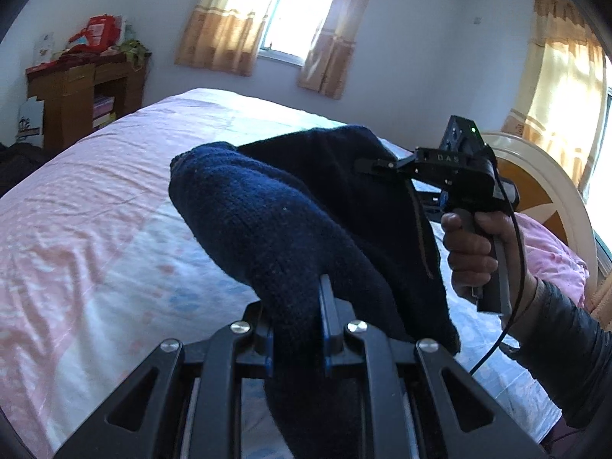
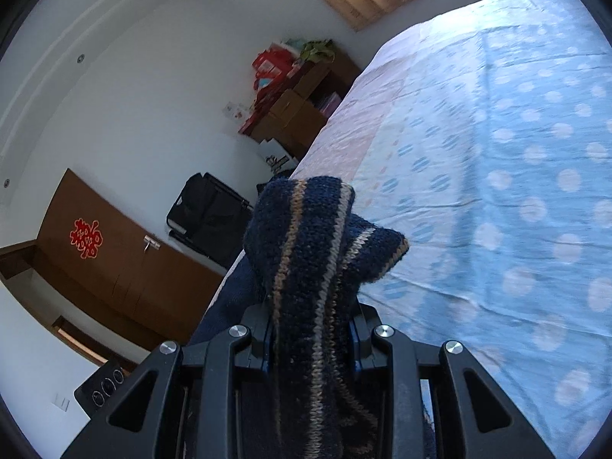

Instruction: Fold small clothes

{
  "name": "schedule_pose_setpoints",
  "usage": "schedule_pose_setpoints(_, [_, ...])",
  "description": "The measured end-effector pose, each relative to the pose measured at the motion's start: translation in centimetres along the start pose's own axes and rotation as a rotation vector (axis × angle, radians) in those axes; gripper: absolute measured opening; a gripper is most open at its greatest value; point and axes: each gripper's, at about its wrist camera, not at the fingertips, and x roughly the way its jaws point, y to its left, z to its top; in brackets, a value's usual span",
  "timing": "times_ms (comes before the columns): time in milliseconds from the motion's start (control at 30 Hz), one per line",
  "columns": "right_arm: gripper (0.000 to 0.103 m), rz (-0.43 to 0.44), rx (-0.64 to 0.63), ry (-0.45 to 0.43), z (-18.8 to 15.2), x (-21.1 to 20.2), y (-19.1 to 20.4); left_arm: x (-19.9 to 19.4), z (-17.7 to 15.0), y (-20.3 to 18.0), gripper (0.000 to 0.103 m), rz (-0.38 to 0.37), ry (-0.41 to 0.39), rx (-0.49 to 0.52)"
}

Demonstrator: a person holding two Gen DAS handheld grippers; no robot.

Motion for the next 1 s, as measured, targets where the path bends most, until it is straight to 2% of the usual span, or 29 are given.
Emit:
schedule_pose_setpoints(467, [0.03, -0.026, -0.016, 0.14, -0.9, 8.1, 0.2, 0.0, -2.3, 2.4, 0.018, 0.072, 0.051, -0.068])
schedule_pose_setpoints(1000, [0.03, -0.1, 0.04, 0.16, -1.1, 10.0, -3.2, 0.0, -4.1, 1.6, 0.018, 0.112, 0.075, -0.06])
